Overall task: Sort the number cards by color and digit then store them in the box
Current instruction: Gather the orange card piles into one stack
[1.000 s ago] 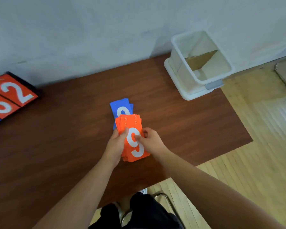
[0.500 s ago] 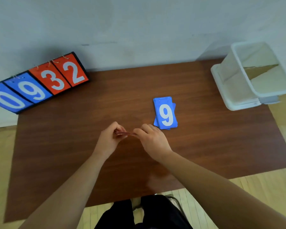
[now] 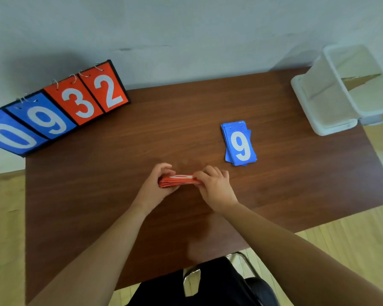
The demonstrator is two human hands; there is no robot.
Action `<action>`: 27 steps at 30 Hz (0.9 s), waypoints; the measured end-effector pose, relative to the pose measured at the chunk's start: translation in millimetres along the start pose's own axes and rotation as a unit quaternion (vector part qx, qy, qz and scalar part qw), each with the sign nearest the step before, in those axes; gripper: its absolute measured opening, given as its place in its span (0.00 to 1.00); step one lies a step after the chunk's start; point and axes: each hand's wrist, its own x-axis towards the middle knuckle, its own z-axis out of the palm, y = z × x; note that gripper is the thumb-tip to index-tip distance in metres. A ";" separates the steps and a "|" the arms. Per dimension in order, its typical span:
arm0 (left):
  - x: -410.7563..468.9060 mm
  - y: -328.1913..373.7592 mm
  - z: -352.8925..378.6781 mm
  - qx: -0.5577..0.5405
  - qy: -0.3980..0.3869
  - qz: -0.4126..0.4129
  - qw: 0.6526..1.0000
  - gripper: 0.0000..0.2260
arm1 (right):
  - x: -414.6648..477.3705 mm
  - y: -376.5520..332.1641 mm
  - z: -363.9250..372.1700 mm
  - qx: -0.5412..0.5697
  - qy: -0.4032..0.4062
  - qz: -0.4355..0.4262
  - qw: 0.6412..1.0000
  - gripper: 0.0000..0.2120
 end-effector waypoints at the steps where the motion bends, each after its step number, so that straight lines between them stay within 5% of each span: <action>1: -0.8 4.1 -1.8 -0.001 -0.001 0.013 1.000 0.22 | 1.6 -2.3 1.9 0.024 -0.006 0.018 1.000 0.08; 6: 0.9 20.0 -2.5 -0.036 0.103 0.047 0.993 0.04 | 17.6 -11.0 -1.7 0.051 -0.004 0.052 0.997 0.09; 11: 12.3 18.9 8.0 -0.086 0.100 0.010 0.991 0.08 | 11.7 -25.0 9.3 0.143 0.009 0.079 0.986 0.23; 16: 8.1 8.0 12.8 -0.107 0.109 0.008 0.988 0.06 | -3.3 -21.7 22.7 0.030 0.038 -0.016 0.999 0.16; 22: 8.6 6.8 16.0 -0.139 0.101 -0.021 0.985 0.06 | -2.8 -27.6 27.6 -0.050 0.030 -0.026 0.998 0.20; 24: 12.6 10.1 12.4 -0.144 0.102 -0.019 0.984 0.03 | 4.7 -30.2 21.0 -0.011 0.012 0.008 1.000 0.18; 27: 19.8 15.1 8.2 -0.165 0.137 -0.068 0.974 0.20 | 16.4 -37.0 0.9 0.247 -0.001 0.192 0.950 0.16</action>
